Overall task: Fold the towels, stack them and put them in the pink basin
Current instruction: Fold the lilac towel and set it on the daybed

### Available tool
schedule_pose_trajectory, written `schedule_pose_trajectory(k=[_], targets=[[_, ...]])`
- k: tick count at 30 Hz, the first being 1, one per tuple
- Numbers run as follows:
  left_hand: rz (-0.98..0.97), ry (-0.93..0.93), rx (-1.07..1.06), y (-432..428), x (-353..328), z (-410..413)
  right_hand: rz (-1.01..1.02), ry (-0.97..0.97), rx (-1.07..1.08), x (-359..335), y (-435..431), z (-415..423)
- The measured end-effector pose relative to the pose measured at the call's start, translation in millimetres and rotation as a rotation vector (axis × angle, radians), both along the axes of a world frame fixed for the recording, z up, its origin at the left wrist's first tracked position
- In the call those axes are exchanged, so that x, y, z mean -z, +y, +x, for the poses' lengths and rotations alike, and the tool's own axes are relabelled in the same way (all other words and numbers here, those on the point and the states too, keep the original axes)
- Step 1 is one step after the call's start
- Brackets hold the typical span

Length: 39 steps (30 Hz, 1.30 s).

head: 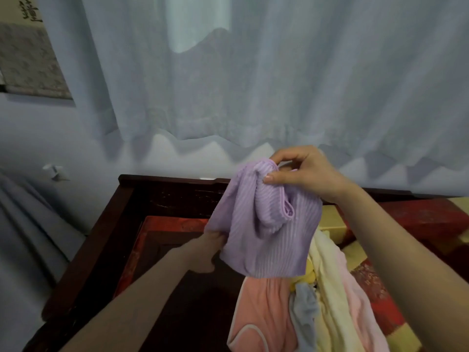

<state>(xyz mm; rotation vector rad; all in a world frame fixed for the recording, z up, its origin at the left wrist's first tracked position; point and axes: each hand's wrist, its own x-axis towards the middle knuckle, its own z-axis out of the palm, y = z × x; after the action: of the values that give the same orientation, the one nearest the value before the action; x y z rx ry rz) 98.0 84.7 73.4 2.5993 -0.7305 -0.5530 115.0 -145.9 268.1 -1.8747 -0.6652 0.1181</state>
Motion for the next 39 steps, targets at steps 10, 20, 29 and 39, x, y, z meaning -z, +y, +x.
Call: schedule_pose_trajectory(k=[10, 20, 29, 39], targets=[[0.025, 0.005, -0.16, 69, 14, 1, -0.039, 0.0, 0.147, 27, -28, 20], [-0.47, 0.13, -0.54, 105, -26, -21, -0.026, 0.066, 0.152, 62, -8, 20], [-0.803, -0.102, -0.314, 9, -85, -14, -0.29, -0.094, 0.004, 79, 36, 9], [-0.901, 0.066, -0.276, 1, -76, 1, -0.314, -0.108, 0.028, 77, 25, 6]])
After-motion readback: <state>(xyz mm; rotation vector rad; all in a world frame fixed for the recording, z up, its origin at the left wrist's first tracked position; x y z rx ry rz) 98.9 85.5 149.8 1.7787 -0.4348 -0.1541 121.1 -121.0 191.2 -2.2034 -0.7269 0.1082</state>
